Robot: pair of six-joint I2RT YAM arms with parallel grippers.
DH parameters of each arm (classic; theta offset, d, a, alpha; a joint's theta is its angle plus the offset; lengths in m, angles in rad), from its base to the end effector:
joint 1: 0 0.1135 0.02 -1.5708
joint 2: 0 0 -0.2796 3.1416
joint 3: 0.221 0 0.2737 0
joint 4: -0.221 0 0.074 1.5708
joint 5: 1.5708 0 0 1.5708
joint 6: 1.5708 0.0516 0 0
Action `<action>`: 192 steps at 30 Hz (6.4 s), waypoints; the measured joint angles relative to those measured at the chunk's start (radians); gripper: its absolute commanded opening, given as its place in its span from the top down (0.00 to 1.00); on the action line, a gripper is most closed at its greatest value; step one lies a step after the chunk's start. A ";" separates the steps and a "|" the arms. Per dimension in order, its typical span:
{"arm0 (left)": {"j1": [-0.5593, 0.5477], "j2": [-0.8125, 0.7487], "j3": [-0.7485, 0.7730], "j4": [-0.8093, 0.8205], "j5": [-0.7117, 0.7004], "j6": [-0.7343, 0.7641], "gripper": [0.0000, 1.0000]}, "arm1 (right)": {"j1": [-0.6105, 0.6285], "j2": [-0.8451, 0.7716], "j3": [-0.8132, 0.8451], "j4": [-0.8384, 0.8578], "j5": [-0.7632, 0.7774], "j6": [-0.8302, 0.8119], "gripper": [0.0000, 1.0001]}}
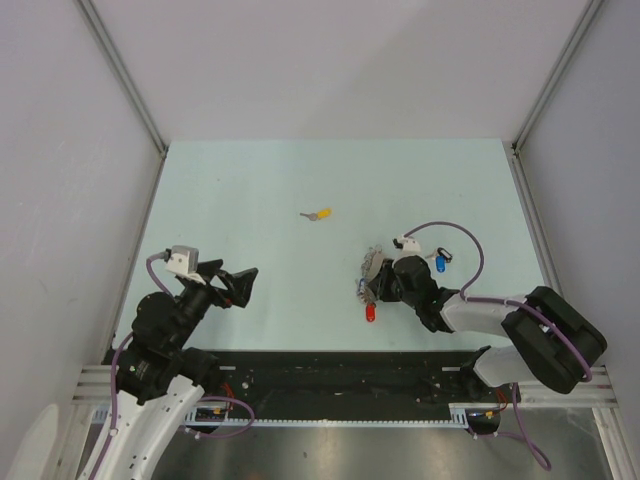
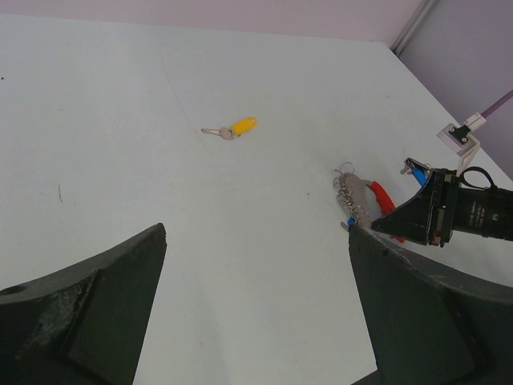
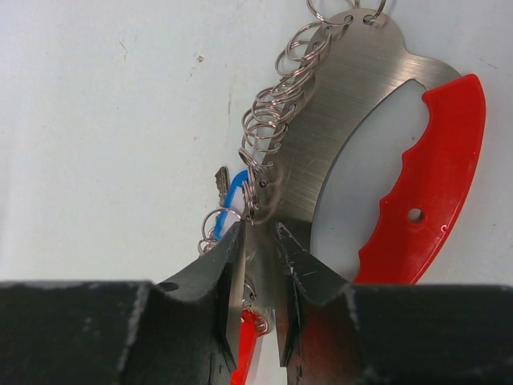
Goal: Put the keys on the keyring
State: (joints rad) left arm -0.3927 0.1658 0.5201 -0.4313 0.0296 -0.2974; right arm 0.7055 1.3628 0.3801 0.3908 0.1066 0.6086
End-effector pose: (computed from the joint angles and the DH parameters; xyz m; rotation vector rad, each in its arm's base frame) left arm 0.0910 -0.0393 0.2989 0.1028 1.6735 -0.5484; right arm 0.2048 0.1672 0.1283 -0.0447 2.2296 0.6311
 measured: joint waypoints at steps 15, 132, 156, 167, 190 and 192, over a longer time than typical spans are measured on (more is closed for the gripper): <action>0.000 0.000 0.000 0.000 0.000 0.000 0.00 | 0.002 0.055 -0.010 0.090 -0.003 -0.011 0.79; -0.338 1.162 0.051 1.217 0.943 0.035 0.12 | 0.203 -0.177 0.838 -1.276 -0.298 -0.954 1.00; -0.388 1.142 0.044 1.181 0.922 0.035 0.26 | 0.158 -0.177 0.832 -1.268 -0.272 -0.919 1.00; -0.494 1.127 0.050 1.154 0.907 0.035 0.23 | 0.123 -0.149 0.828 -1.245 -0.227 -0.897 1.00; -0.402 0.840 -0.038 1.054 0.652 0.071 0.19 | 0.144 -0.211 0.811 -1.231 -0.248 -0.926 1.00; -0.378 0.832 -0.038 1.051 0.623 0.071 0.21 | 0.153 -0.221 0.807 -1.231 -0.255 -0.930 1.00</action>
State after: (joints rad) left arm -0.7712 0.9981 0.4824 0.6201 0.6525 -0.2268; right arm 0.8585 1.1419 1.1873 -0.8398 -0.1482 -0.3210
